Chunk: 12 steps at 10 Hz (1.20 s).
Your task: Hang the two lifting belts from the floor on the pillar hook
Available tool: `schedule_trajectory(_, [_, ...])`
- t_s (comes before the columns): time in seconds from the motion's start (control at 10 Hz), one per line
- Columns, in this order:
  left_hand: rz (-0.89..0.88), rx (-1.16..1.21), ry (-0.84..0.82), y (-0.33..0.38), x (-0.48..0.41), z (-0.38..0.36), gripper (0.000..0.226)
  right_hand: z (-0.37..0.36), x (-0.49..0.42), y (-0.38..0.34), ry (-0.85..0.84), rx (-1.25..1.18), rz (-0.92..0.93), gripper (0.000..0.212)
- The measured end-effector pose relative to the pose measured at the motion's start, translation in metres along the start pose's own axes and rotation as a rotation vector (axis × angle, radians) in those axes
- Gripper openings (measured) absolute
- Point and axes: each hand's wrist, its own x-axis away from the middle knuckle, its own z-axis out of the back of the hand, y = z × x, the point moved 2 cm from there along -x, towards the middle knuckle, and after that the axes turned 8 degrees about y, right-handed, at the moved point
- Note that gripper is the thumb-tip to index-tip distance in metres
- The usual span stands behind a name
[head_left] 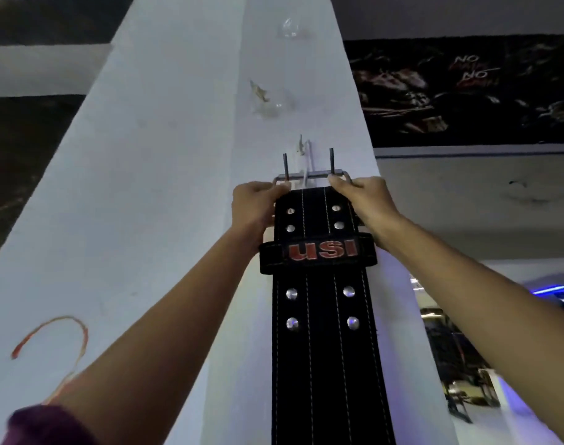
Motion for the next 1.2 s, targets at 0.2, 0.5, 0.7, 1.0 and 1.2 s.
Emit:
schedule_trajectory(0.2, [0.181, -0.003, -0.029, 0.013, -0.007, -0.002, 0.017, 0.002, -0.020, -0.012, 0.071, 0.063, -0.128, 0.040])
schedule_trajectory(0.5, [0.192, -0.012, 0.000, 0.017, -0.004, -0.001, 0.040, -0.006, -0.012, -0.011, 0.081, 0.149, -0.152, 0.046])
schedule_trajectory(0.7, [0.043, -0.195, 0.066, 0.018, 0.026, 0.005, 0.033, -0.001, 0.017, -0.014, -0.134, 0.094, -0.172, 0.026])
schedule_trajectory(1.0, [-0.127, -0.089, 0.023, -0.018, 0.148, 0.025, 0.050, 0.015, 0.156, 0.017, 0.086, 0.081, 0.089, 0.055])
schedule_trajectory(1.2, [-0.165, -0.630, -0.129, -0.003, 0.196, 0.055, 0.068, 0.049, 0.227, 0.024, -0.297, 0.587, -0.049, 0.069])
